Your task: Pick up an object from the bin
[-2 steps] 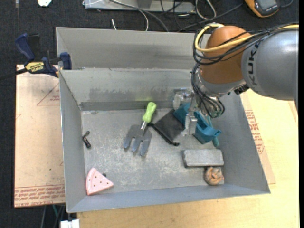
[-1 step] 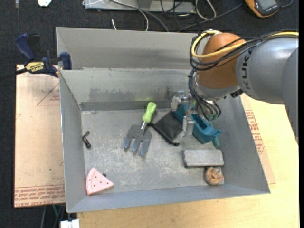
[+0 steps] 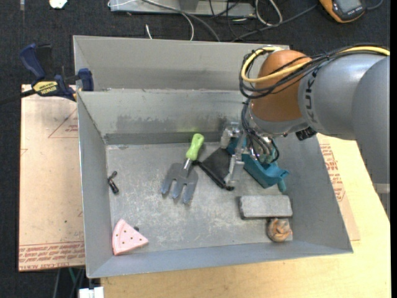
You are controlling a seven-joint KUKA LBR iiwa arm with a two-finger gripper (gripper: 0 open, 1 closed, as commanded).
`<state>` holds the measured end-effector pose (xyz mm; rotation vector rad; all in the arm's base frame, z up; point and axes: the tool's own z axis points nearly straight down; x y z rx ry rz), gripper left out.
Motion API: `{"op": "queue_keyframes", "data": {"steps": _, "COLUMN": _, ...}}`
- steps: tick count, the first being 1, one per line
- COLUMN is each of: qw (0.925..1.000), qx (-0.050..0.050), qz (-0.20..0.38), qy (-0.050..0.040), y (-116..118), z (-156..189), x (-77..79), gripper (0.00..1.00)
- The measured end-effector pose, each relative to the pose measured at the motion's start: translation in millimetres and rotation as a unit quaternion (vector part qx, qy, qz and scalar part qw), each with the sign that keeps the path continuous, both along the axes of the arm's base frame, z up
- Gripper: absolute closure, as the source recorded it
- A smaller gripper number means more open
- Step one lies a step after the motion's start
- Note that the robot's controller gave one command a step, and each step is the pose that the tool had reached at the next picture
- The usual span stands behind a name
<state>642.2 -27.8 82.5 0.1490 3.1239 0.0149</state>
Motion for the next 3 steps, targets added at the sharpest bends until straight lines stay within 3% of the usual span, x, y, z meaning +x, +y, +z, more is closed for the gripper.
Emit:
{"op": "queue_keyframes", "data": {"steps": 1, "qw": 0.9996, "qx": 0.002, "qz": -0.029, "qy": 0.0016, "y": 6.2, "z": -11.5, "x": 15.6, "gripper": 1.0}}
{"op": "queue_keyframes", "data": {"steps": 2, "qw": 0.9996, "qx": 0.002, "qz": -0.029, "qy": 0.0077, "y": 6.2, "z": -13.2, "x": 13.0, "gripper": 0.0}}
{"op": "queue_keyframes", "data": {"steps": 3, "qw": 0.9996, "qx": 0.002, "qz": -0.029, "qy": 0.0015, "y": 6.0, "z": -11.4, "x": 15.6, "gripper": 1.0}}
